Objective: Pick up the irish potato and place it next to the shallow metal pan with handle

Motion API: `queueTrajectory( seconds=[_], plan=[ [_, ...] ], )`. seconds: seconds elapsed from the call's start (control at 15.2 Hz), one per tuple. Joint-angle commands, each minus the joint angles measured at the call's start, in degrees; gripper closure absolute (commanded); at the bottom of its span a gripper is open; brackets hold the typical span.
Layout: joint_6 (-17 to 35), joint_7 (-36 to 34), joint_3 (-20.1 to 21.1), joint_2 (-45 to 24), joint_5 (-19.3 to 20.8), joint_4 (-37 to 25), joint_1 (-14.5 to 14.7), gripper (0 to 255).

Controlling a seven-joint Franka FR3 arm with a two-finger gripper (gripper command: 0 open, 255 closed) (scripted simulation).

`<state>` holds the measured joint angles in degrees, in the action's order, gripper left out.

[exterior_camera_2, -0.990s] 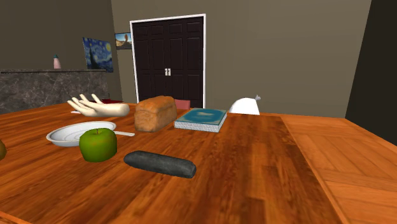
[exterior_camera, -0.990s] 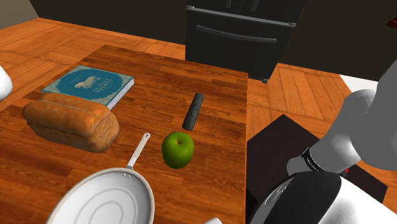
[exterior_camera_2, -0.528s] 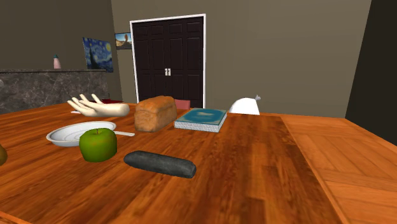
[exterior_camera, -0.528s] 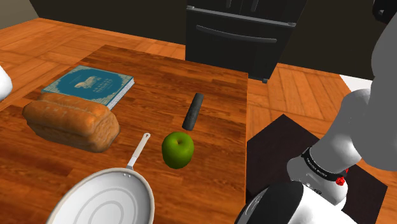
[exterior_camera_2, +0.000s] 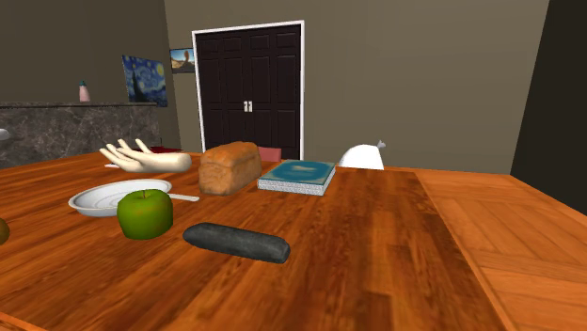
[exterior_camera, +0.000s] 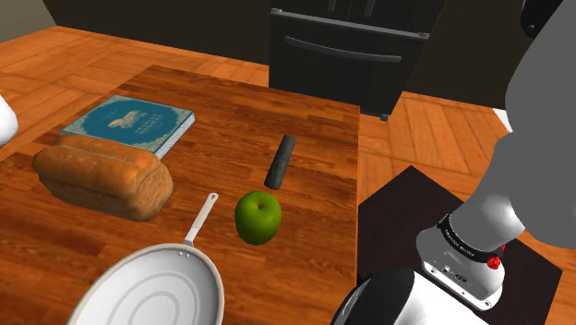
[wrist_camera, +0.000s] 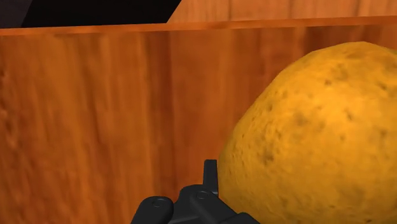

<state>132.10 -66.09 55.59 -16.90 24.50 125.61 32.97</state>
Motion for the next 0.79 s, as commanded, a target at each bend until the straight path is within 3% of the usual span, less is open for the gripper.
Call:
queueTrajectory(
  seconds=[0.0,0.13,0.2,0.53,0.73],
  plan=[
    [0.1,0.0,-0.2,-0.3,0.1,0.1,0.0,255],
    [0.1,0.0,-0.2,-0.3,0.1,0.1,0.0,255],
    [0.1,0.0,-0.1,-0.2,0.1,0.2,0.0,0],
    [0.1,0.0,-0.2,-0.3,0.1,0.1,0.0,0],
    [-3.9,4.2,3.8,4.9,-6.3,-1.3,-3.3,0]
  ],
)
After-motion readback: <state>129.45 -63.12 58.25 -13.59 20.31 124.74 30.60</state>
